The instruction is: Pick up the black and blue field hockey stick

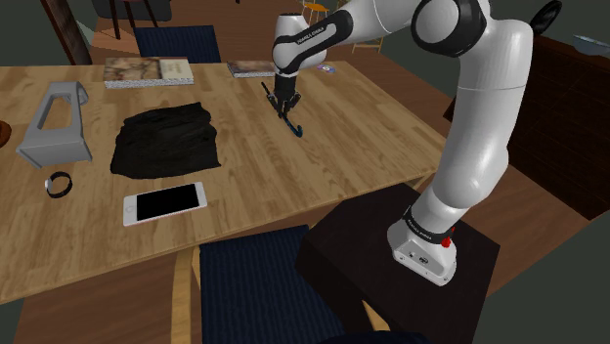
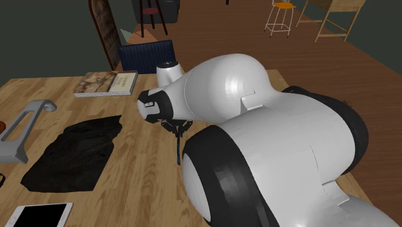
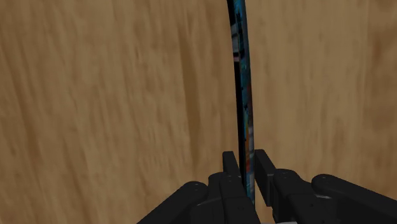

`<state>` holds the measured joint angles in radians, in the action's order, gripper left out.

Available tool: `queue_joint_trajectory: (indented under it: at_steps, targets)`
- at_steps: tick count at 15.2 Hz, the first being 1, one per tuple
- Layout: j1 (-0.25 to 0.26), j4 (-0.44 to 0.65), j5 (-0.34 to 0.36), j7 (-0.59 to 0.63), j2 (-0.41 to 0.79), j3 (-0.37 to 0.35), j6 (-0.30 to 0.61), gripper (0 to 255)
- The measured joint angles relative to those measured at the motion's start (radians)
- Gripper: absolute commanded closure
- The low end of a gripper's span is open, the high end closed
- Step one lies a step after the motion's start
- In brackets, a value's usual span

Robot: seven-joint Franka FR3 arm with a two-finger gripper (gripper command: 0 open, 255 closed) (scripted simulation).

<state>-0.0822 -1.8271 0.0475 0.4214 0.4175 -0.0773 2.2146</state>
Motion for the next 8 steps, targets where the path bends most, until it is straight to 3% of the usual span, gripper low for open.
queue_joint_trajectory:
  at_steps: [8]
  targets:
    - [0.000, 0.015, -0.002, -0.001, -0.018, -0.001, -0.034, 255]
